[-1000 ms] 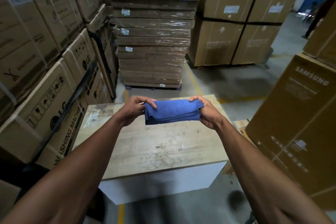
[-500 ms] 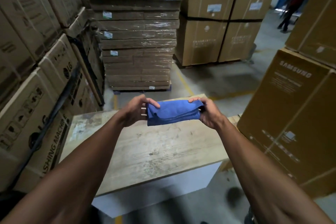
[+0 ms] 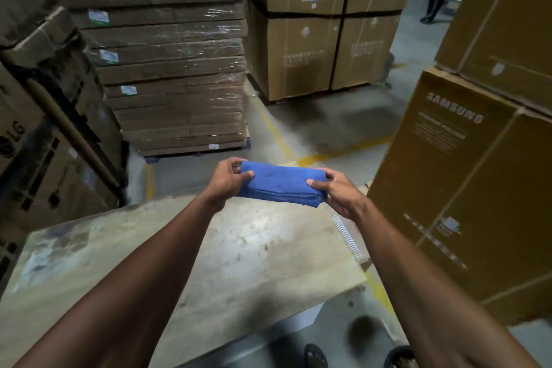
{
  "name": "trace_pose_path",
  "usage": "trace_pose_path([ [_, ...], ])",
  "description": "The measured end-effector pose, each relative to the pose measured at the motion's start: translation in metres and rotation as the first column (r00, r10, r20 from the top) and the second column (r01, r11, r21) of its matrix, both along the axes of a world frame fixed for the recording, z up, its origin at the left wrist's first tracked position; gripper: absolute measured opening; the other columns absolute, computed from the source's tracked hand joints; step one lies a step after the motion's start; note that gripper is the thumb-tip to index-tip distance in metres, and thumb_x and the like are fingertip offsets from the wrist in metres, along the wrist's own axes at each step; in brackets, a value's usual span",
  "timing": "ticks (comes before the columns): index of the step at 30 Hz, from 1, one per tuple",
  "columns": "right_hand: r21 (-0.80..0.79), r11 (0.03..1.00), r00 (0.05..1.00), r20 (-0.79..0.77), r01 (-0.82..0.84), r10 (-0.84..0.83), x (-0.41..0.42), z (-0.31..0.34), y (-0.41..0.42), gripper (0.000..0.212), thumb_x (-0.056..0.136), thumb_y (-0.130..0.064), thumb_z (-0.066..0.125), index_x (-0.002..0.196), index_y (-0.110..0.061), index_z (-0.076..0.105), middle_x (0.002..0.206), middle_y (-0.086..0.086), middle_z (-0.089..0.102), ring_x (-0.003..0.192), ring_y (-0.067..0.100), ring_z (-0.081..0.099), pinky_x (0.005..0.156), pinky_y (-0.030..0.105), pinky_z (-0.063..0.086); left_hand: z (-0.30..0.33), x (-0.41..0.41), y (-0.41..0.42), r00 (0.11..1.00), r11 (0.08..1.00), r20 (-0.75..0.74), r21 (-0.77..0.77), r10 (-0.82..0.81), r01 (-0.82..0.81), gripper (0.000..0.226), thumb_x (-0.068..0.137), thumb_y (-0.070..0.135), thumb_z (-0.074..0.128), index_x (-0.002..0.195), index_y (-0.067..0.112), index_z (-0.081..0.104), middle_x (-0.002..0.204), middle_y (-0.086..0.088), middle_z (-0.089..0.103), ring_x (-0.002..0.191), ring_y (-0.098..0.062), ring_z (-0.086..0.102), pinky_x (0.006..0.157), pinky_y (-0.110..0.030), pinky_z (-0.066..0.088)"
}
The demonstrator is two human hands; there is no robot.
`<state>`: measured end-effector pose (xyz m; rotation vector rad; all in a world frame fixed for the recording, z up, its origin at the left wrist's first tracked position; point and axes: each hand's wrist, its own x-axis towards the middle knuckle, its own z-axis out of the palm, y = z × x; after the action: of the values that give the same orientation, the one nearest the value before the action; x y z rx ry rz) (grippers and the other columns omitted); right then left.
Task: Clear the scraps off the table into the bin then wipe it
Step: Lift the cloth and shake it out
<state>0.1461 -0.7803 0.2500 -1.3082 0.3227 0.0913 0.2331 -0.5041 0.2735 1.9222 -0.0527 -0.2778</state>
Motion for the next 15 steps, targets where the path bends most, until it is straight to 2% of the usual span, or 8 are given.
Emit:
trace_pose_path([
  [2,0.009,0.999,0.999,-0.026,0.048,-0.048,0.017,-0.016,-0.037,0.029,0.096,0.007,0.073,0.123,0.000,0.068,0.119,0.017,0.076,0.097,0.026,0.077,0.086,0.036,0.066,-0.014,0.026,-0.044,1.000,1.000,-0.021,0.031,0.001,0.000,0.030,0.100,0.016,0.077,0.129,0.012,0.067,0.112,-0.002,0.068,0.092,-0.011,0.065,0.071,-0.031,0.057],
  [5,0.021,0.991,0.988,-0.079,0.135,-0.133,0.037,-0.045,-0.089,0.035,0.095,0.005,0.075,0.128,0.004,0.064,0.121,0.020,0.076,0.094,0.028,0.079,0.080,0.038,0.067,-0.041,0.060,-0.100,0.998,0.995,-0.058,0.095,-0.010,0.016,0.044,0.091,0.030,0.086,0.129,0.018,0.068,0.123,-0.009,0.069,0.106,-0.025,0.071,0.081,-0.051,0.068],
  [6,0.023,0.986,0.982,-0.104,0.164,-0.160,0.043,-0.057,-0.108,0.034,0.095,0.005,0.075,0.128,0.004,0.064,0.118,0.020,0.076,0.090,0.026,0.080,0.074,0.036,0.067,-0.052,0.071,-0.122,0.998,0.994,-0.067,0.103,-0.011,0.018,0.047,0.089,0.031,0.088,0.130,0.017,0.069,0.124,-0.010,0.068,0.108,-0.028,0.071,0.082,-0.052,0.067],
  [8,0.022,0.978,0.968,-0.146,0.207,-0.202,0.050,-0.080,-0.139,0.029,0.096,0.006,0.075,0.122,0.000,0.064,0.114,0.020,0.076,0.084,0.024,0.080,0.065,0.033,0.064,-0.066,0.083,-0.159,0.998,0.989,-0.058,0.143,-0.032,0.040,0.044,0.091,0.030,0.087,0.130,0.016,0.069,0.118,-0.008,0.069,0.106,-0.026,0.070,0.086,-0.043,0.064],
  [11,0.040,0.962,0.948,-0.185,0.269,-0.258,0.060,-0.117,-0.183,0.028,0.095,0.007,0.074,0.119,-0.003,0.063,0.122,0.022,0.074,0.094,0.029,0.079,0.075,0.038,0.066,-0.091,0.106,-0.212,0.994,0.978,-0.070,0.188,-0.083,0.094,0.037,0.092,0.034,0.087,0.122,0.019,0.072,0.112,-0.005,0.072,0.101,-0.023,0.069,0.075,-0.029,0.054],
  [13,0.027,0.953,0.934,-0.212,0.301,-0.289,0.061,-0.139,-0.200,0.027,0.096,0.007,0.073,0.118,-0.005,0.063,0.118,0.018,0.074,0.093,0.026,0.077,0.075,0.036,0.066,-0.109,0.117,-0.236,0.990,0.970,-0.091,0.212,-0.104,0.122,0.037,0.091,0.037,0.087,0.120,0.021,0.072,0.112,-0.003,0.073,0.104,-0.023,0.069,0.073,-0.028,0.050],
  [15,-0.008,0.940,0.909,-0.249,0.342,-0.333,0.064,-0.169,-0.220,0.031,0.097,0.008,0.072,0.123,-0.004,0.062,0.115,0.016,0.073,0.090,0.023,0.076,0.069,0.033,0.064,-0.136,0.131,-0.268,0.982,0.956,-0.129,0.242,-0.140,0.168,0.035,0.090,0.032,0.088,0.118,0.024,0.070,0.112,-0.001,0.071,0.106,-0.023,0.068,0.078,-0.028,0.051],
])
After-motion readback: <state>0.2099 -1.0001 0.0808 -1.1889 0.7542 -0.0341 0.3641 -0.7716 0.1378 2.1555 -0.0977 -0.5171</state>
